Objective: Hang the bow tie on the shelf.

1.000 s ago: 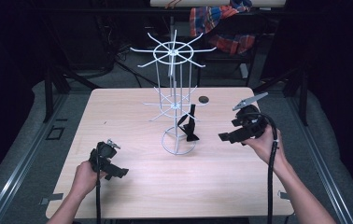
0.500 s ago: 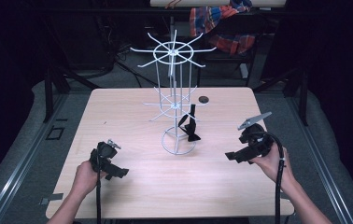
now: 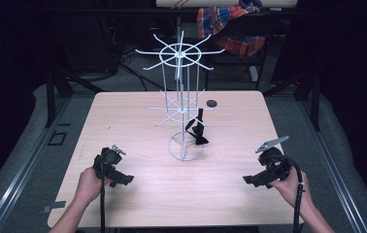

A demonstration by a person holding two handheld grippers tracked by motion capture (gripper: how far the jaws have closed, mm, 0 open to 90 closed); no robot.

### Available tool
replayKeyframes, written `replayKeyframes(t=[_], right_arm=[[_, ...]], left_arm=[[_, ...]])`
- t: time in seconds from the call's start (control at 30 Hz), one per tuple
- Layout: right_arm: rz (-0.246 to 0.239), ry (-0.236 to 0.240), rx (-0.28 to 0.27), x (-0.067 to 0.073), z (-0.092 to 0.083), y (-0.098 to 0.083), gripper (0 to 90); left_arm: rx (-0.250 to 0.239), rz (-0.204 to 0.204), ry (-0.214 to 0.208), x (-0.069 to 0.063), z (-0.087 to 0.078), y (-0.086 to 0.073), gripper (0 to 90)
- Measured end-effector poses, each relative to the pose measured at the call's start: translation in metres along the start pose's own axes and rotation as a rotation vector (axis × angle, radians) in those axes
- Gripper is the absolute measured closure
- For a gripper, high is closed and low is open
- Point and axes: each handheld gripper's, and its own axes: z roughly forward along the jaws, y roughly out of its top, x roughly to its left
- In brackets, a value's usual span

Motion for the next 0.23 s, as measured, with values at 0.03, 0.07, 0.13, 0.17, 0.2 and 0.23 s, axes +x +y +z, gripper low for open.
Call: replayKeyframes(t=[0.03,0.07,0.13,0.17,0.2,0.23], right_arm=[[0.002,-0.001,0.015,-0.0007,0.0016,-0.0021,5.2],[0.002,-0.009,0.031,-0.0011,0.0031,-0.0036,5.4],[-0.006,-0.038,0.073,-0.0025,0.0048,-0.0052,5.3],[-0.017,-0.067,0.094,-0.0045,0.0039,-0.0057,5.3],[-0.005,-0.054,0.085,-0.0053,0.0056,-0.0067,5.2],[0.007,-0.053,0.081,-0.0071,0.0063,-0.0075,4.9]], left_arm=[[0.000,-0.002,-0.001,0.0000,0.0003,0.0000,0.0],[0.000,-0.003,-0.001,0.0003,0.0004,-0.0001,0.0],[0.001,-0.003,-0.001,0.0008,0.0006,0.0000,0.0],[0.001,-0.004,-0.001,0.0009,0.0007,0.0001,0.0],[0.003,-0.004,0.001,0.0011,0.0009,0.0003,0.0],[0.004,-0.002,0.000,0.0011,0.0011,0.0005,0.0]])
